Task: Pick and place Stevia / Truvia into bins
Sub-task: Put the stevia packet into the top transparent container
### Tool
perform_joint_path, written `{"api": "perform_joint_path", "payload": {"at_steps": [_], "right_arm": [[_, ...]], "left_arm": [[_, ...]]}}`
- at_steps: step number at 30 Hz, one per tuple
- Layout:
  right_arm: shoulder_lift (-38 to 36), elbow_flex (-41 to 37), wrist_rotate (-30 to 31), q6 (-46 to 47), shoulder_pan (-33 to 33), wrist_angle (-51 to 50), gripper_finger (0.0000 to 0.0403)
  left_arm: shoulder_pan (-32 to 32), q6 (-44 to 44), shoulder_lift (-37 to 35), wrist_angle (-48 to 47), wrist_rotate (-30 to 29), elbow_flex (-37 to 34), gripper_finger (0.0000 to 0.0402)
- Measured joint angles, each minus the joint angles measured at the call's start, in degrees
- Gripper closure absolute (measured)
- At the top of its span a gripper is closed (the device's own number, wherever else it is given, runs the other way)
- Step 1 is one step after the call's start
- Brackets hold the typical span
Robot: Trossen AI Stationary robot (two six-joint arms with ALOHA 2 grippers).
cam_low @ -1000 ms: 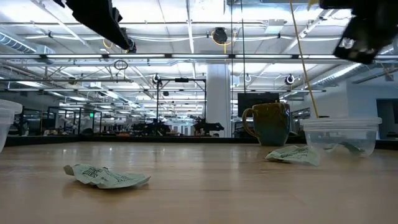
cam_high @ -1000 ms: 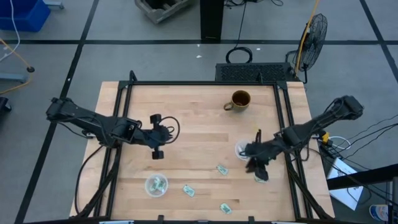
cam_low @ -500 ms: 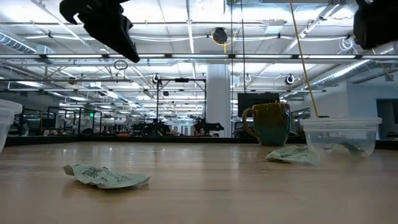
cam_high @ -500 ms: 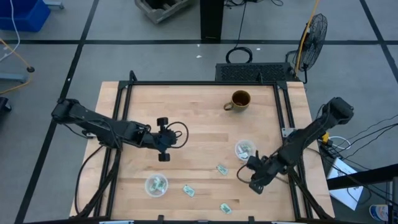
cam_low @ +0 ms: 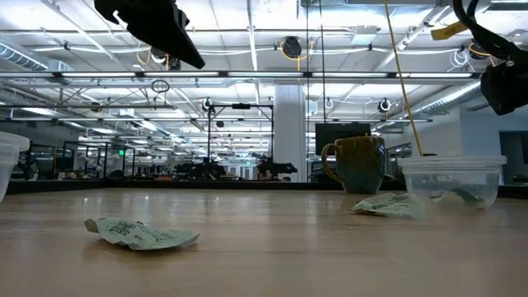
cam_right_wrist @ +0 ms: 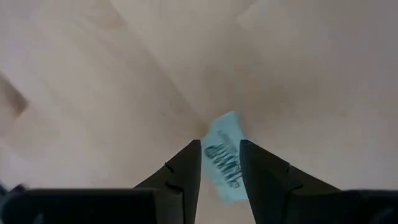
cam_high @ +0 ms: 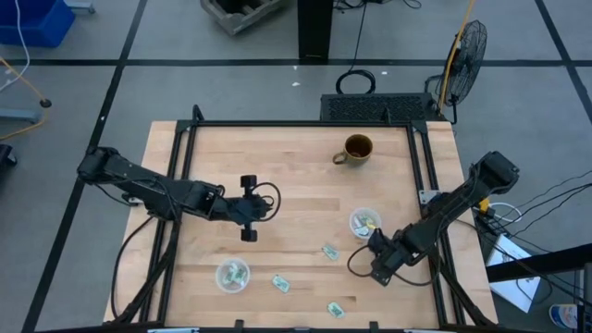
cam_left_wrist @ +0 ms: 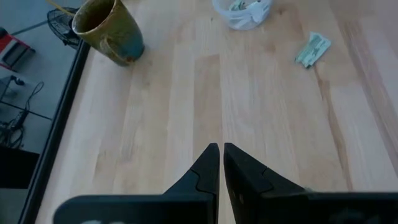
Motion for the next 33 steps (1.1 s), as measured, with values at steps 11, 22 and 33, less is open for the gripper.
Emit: {"api": "perform_joint_path", "payload": {"at_steps": [11, 22, 33], "right_arm": [[0.0, 0.0, 1.5, 0.02, 0.09, 2.22, 0.03], [0.66, -0.02, 2.78, 0.41, 0.09, 2.14, 0.03], [5.01, 0.17, 0.17, -1.98, 0.29, 3.4, 0.0304]], "left_arm": [[0.0, -0.11, 0.0, -0.01, 0.05, 0.0, 0.0371], [0.02, -0.11, 0.0, -0.03, 0.09, 0.0, 0.0371], [0.01, -0.09, 0.0, -0.05, 0.09, 0.0, 0.0371]]}}
